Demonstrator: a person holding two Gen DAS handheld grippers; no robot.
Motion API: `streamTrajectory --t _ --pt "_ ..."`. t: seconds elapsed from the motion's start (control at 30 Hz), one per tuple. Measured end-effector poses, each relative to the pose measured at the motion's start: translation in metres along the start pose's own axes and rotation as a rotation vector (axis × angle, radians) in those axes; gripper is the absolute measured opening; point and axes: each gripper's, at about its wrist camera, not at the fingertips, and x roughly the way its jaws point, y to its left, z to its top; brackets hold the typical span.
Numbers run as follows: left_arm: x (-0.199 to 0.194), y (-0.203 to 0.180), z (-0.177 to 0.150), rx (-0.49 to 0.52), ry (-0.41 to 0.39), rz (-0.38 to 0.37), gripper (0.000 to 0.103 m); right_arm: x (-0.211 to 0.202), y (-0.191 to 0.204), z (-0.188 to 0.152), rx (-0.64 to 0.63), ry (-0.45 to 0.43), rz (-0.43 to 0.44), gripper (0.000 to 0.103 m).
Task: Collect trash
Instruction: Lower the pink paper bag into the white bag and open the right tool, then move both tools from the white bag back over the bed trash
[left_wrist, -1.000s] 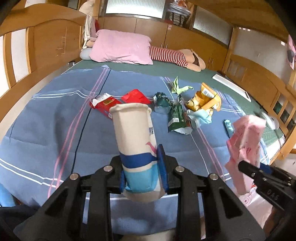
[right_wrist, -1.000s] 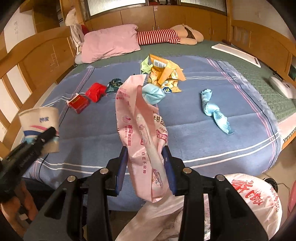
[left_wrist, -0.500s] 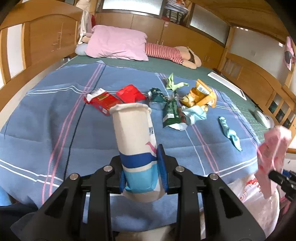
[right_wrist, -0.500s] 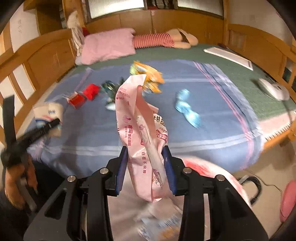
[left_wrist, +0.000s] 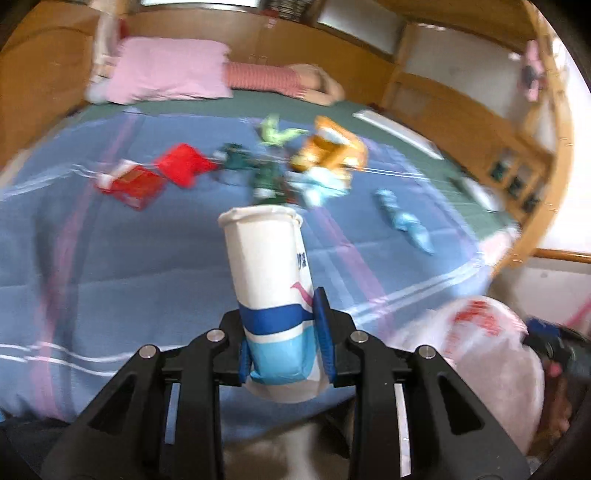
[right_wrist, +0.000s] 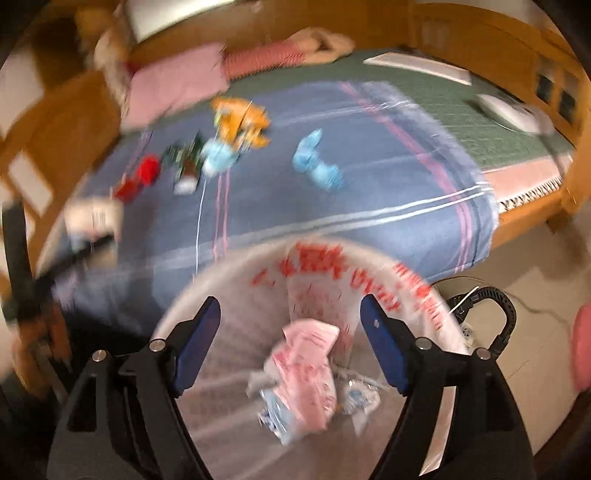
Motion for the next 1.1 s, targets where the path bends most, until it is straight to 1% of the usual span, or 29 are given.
streamTrajectory --t 0.03,0.07,0.1,0.13,0.17,0.2,0.23,0.27,0.3,0.33,0.37,0.4,0.47,0.53,0.57,0.6,0.63,0.67,0.7,0.73,0.77,0.8,0.83,0.87,0.9,0.93,1.0,1.07,1.1 --pt "-0.002 -0.004 -0.003 -0.024 -0.002 -0.101 0.03 -0.004 -0.005 0.004 0.035 -0.03 -0.008 0.077" --pt "-0.004 -0.008 -0.005 -0.043 -0.01 -0.177 0.03 -0.007 -0.009 0.005 0.061 -0.05 -0.014 0.078" --pt "-0.006 -0.017 -0.01 -0.055 -0.013 -0.275 0.03 -0.009 -0.015 0.007 0.096 -0.071 -0.018 0.078" --pt "-0.007 -0.028 -0.016 -0.043 -0.002 -0.357 0.03 -0.009 -0.021 0.009 0.119 -0.078 -0.018 0.078" --pt "-0.005 -0.046 -0.025 0.001 0.029 -0.437 0.03 -0.009 -0.027 0.01 0.153 -0.082 -0.018 0.078" --pt "-0.001 -0.064 -0.033 0.058 0.071 -0.492 0.03 -0.009 -0.031 0.01 0.18 -0.081 -0.016 0.078" --pt "0.002 -0.079 -0.04 0.116 0.108 -0.528 0.032 -0.008 -0.035 0.012 0.194 -0.08 -0.016 0.078" --pt "0.006 -0.098 -0.05 0.201 0.156 -0.561 0.032 -0.008 -0.037 0.013 0.209 -0.082 -0.021 0.078" --pt "0.008 -0.115 -0.06 0.281 0.19 -0.567 0.038 -0.008 -0.039 0.013 0.218 -0.085 -0.028 0.078" --pt "0.01 -0.126 -0.068 0.338 0.211 -0.563 0.06 -0.008 -0.04 0.012 0.221 -0.087 -0.03 0.078" --pt "0.011 -0.136 -0.074 0.394 0.227 -0.55 0.075 -0.008 -0.041 0.012 0.222 -0.087 -0.029 0.078" --pt "0.011 -0.144 -0.081 0.45 0.228 -0.51 0.092 -0.007 -0.04 0.012 0.219 -0.084 -0.029 0.078" --pt "0.01 -0.143 -0.081 0.454 0.214 -0.478 0.093 -0.005 -0.038 0.011 0.21 -0.079 -0.03 0.078" --pt "0.013 -0.127 -0.072 0.366 0.207 -0.462 0.097 -0.003 -0.035 0.01 0.203 -0.074 -0.026 0.078" --pt "0.015 -0.114 -0.065 0.301 0.191 -0.424 0.097 -0.002 -0.033 0.009 0.201 -0.072 -0.023 0.078" --pt "0.016 -0.107 -0.061 0.261 0.174 -0.39 0.097 -0.001 -0.032 0.009 0.2 -0.071 -0.02 0.078" --pt "0.015 -0.097 -0.056 0.209 0.143 -0.336 0.097 0.0 -0.03 0.009 0.198 -0.071 -0.018 0.078" --pt "0.012 -0.083 -0.05 0.158 0.096 -0.246 0.097 0.0 -0.029 0.009 0.196 -0.07 -0.017 0.078" --pt "0.009 -0.075 -0.045 0.133 0.058 -0.176 0.097 0.001 -0.028 0.009 0.191 -0.07 -0.019 0.078" --pt "0.002 -0.063 -0.037 0.099 0.002 -0.087 0.097 0.002 -0.026 0.009 0.186 -0.071 -0.022 0.078" --pt "-0.006 -0.053 -0.032 0.071 -0.043 -0.016 0.097 0.003 -0.024 0.01 0.175 -0.074 -0.029 0.078" --pt "-0.018 -0.038 -0.019 0.038 -0.097 0.069 0.097 0.004 -0.021 0.011 0.158 -0.077 -0.039 0.078" --pt "-0.024 -0.029 -0.01 0.03 -0.121 0.108 0.098 0.006 -0.018 0.012 0.144 -0.075 -0.047 0.078" --pt "-0.03 -0.016 0.004 0.033 -0.151 0.176 0.099 0.01 -0.013 0.015 0.126 -0.069 -0.055 0.078" --pt "-0.033 -0.007 0.014 0.038 -0.162 0.233 0.1 0.014 -0.008 0.02 0.113 -0.064 -0.053 0.078" --pt "-0.034 0.007 0.027 0.041 -0.17 0.329 0.1 0.02 -0.002 0.026 0.105 -0.061 -0.039 0.078" --pt "-0.035 0.036 0.044 0.011 -0.17 0.464 0.1 0.032 0.013 0.039 0.086 -0.061 -0.008 0.078" --pt "-0.033 0.07 0.049 -0.071 -0.17 0.525 0.1 0.05 0.034 0.054 0.045 -0.06 0.009 0.078" --pt "-0.028 0.096 0.048 -0.214 -0.111 0.519 0.1 0.059 0.045 0.06 0.023 -0.06 0.017 0.078"
